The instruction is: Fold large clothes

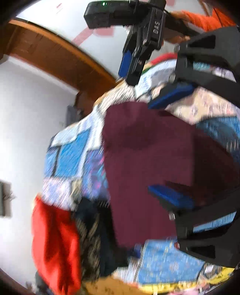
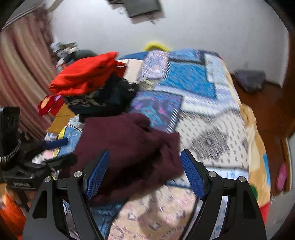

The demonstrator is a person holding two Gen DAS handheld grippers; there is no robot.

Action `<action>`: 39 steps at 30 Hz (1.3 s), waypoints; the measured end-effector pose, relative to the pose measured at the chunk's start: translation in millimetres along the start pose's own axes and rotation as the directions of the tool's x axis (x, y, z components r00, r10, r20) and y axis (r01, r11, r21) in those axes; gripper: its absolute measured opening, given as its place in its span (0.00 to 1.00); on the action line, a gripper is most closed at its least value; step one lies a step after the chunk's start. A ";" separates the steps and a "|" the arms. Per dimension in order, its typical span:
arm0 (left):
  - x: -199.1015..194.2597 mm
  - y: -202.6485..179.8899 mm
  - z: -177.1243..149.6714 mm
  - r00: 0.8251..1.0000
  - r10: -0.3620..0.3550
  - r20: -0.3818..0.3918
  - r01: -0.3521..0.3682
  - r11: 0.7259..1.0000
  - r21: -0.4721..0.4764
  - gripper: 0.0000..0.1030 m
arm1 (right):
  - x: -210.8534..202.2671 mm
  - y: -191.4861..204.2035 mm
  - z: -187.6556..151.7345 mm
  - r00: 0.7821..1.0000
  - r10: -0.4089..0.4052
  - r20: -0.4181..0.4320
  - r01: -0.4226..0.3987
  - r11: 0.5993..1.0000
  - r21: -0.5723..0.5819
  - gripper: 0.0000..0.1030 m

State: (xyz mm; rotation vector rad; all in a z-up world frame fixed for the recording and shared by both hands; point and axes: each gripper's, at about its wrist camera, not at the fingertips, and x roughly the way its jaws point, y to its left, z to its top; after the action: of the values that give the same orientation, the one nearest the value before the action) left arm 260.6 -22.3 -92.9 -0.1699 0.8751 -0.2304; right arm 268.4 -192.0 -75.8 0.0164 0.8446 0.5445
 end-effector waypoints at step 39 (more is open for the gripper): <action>-11.9 99.5 -53.7 0.948 0.318 0.013 -0.313 0.937 -0.154 0.99 | 63.0 4.2 18.6 0.984 -0.004 -0.178 -0.015 0.994 -0.108 0.86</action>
State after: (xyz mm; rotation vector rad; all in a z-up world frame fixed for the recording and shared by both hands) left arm 224.6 73.8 -141.9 -0.1705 0.8692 0.1396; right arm 313.5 -155.5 -106.7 -0.1319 0.9876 0.6032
